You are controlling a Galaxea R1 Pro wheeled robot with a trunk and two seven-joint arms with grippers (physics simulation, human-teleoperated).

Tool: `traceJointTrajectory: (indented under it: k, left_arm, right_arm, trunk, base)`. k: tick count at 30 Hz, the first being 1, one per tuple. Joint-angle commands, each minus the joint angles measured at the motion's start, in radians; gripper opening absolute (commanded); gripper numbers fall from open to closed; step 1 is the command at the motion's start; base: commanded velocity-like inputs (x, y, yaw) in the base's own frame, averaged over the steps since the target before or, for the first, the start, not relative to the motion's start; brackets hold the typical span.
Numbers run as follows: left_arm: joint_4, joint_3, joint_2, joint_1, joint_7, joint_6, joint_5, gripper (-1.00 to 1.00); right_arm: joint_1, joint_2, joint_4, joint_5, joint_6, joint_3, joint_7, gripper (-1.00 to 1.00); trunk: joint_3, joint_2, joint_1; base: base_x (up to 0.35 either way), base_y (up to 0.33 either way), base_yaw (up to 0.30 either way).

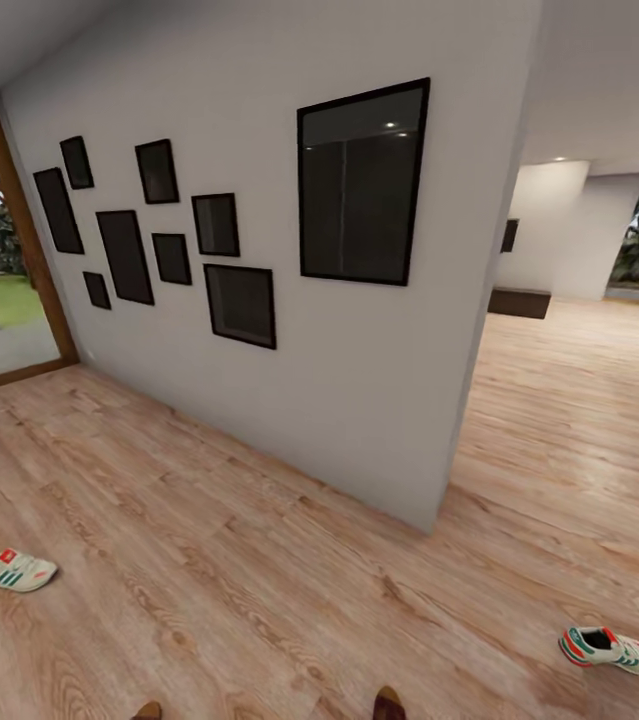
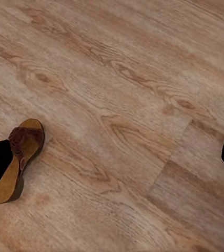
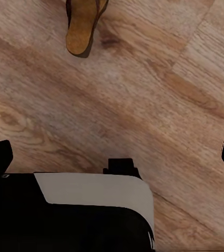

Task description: Pick up the two gym shoes and the two sandals from the corridor floor and place them onto the hallstand (shoe rack) in the corridor, making sure they are on the rack and not on the floor. Arrange them so the two gym shoes are next to each other and the two sandals are next to each other.

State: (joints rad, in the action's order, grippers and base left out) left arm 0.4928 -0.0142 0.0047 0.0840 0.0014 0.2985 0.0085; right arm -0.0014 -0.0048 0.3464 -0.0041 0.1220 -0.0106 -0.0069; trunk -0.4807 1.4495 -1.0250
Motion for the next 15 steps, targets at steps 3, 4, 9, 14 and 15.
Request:
traceJointTrajectory:
  k: [3, 4, 9, 14, 15]
  left_arm:
    - [0.0, -0.001, 0.0, 0.0, 0.0, 0.003, 0.001, 1.0]
    - [0.0, -0.001, 0.0, 0.0, 0.0, 0.003, 0.001, 1.0]
    - [0.0, -0.001, 0.0, 0.0, 0.0, 0.004, 0.001, 1.0]
    - [0.0, -0.001, 0.0, 0.0, 0.0, 0.003, 0.001, 1.0]
    - [0.0, 0.0, 0.0, 0.0, 0.0, 0.003, 0.001, 1.0]
  right_arm:
    - [0.0, 0.0, 0.0, 0.0, 0.002, -0.001, -0.001, 1.0]
    - [0.0, 0.0, 0.0, 0.0, 0.002, -0.001, -0.001, 1.0]
    - [0.0, 0.0, 0.0, 0.0, 0.003, -0.002, -0.001, 1.0]
    - [0.0, 0.0, 0.0, 0.0, 0.002, -0.002, -0.001, 1.0]
    - [0.0, 0.0, 0.0, 0.0, 0.002, -0.002, -0.001, 1.0]
  trunk:
    - [-0.001, 0.0, 0.0]
    - [-0.001, 0.0, 0.0]
    - [-0.001, 0.0, 0.0]
    - [-0.001, 0.0, 0.0]
    - [-0.001, 0.0, 0.0]
  base:
    - [0.0, 0.0, -0.2]
    - [0.0, 0.03, -0.082]
    - [0.057, 0.167, -0.032]
    - [0.032, 0.072, -0.005]
    - [0.009, 0.021, -0.001]
